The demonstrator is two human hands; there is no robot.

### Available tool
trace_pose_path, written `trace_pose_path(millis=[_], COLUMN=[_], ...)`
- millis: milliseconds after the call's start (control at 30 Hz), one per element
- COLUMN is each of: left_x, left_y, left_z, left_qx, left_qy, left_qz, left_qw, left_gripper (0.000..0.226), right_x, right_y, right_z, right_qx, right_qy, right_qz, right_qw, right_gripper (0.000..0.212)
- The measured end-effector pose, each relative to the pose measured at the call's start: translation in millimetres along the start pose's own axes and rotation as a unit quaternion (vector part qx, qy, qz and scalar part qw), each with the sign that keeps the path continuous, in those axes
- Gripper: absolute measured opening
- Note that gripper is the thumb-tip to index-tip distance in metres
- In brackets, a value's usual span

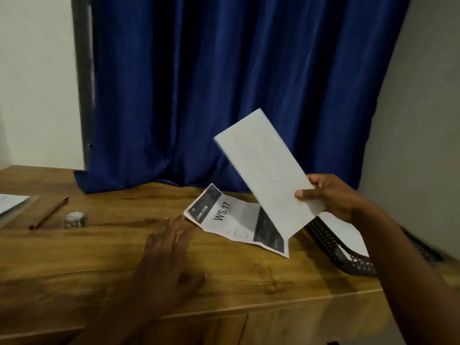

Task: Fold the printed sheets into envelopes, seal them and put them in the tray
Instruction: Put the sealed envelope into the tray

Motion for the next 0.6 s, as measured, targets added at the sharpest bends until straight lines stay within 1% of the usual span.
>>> trace_pose_path(millis=[67,133,200,267,300,367,433,533,600], left_x=[-1,-4,-5,-2,-1,2,4,6,7], left_y=[-11,-18,-22,-26,-28,-31,-34,-36,-37], left_z=[9,17,19,18,17,15,15,17,17], left_qx=[0.048,0.064,0.064,0.059,0.056,0.055,0.059,0.062,0.063], left_qy=[0.011,0.009,-0.001,-0.002,0.0,0.002,0.006,0.009,0.008], left_qz=[0.014,0.004,0.001,0.003,0.0,0.002,0.009,0.008,0.012], left_qw=[0.999,0.998,0.998,0.998,0.998,0.998,0.998,0.998,0.998], left_gripper=[0.106,0.107,0.105,0.102,0.101,0.101,0.101,0.1,0.1], right_x=[-16,-33,-51,-69,-77,-98,-117,-135,-139], right_y=[44,81,112,134,141,147,143,132,127], right_z=[-12,-26,-39,-48,-51,-54,-59,-63,-63], right_qx=[-0.1,-0.189,-0.264,-0.306,-0.309,-0.274,-0.238,-0.207,-0.199], right_qy=[-0.006,-0.023,-0.051,-0.089,-0.12,-0.213,-0.289,-0.347,-0.368], right_qz=[0.025,0.03,-0.005,-0.05,-0.083,-0.138,-0.136,-0.171,-0.184], right_qw=[0.995,0.981,0.963,0.947,0.94,0.928,0.917,0.899,0.889], right_gripper=[0.037,0.025,0.02,0.025,0.028,0.039,0.048,0.068,0.076])
Point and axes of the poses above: each hand's wrist, its own z-axis towards the middle knuckle, its own y-axis out of the back of the hand, x = y × z, the point moved 5 cm from there along z, towards the middle knuckle, and after that the axes turned 4 degrees about x, right-handed, at the moved point
